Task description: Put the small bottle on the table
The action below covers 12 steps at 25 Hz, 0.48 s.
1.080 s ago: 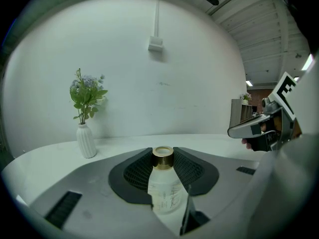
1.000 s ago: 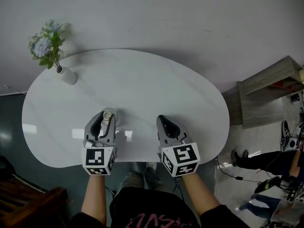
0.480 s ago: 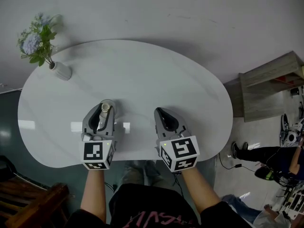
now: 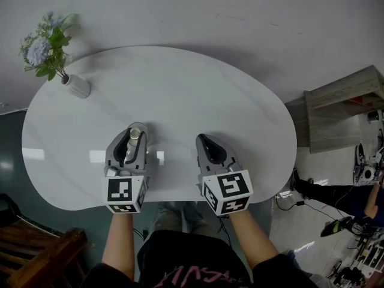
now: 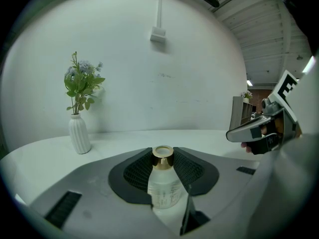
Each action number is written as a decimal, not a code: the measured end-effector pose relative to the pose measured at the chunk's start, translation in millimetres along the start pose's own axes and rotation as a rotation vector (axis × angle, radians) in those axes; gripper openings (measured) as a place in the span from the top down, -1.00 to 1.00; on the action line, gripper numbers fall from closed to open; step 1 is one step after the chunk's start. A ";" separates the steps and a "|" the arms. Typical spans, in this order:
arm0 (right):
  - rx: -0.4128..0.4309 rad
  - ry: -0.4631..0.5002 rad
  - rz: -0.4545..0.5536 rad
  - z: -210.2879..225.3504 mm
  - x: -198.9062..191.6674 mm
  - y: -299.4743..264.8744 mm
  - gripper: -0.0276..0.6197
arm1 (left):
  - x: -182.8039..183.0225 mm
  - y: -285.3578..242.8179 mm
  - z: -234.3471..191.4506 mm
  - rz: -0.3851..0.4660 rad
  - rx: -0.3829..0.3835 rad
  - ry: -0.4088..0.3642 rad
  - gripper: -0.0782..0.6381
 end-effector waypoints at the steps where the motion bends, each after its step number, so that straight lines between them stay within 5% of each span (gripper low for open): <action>1: 0.000 -0.001 0.000 -0.3 -0.2 -0.3 0.71 | -0.6 0.2 -0.1 0.000 0.000 0.000 0.41; 12: 0.011 0.003 -0.003 -3.9 -0.4 -2.6 0.71 | -3.9 1.1 0.1 -0.001 0.003 -0.011 0.41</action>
Point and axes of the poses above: the fingertips, and each gripper's own axes: y backward along the fingers, z to its right, x out of its top, the point moved 3 cm from there along y, backward along the fingers, and after that the axes turned 3 degrees about z, right-handed, at the moved point
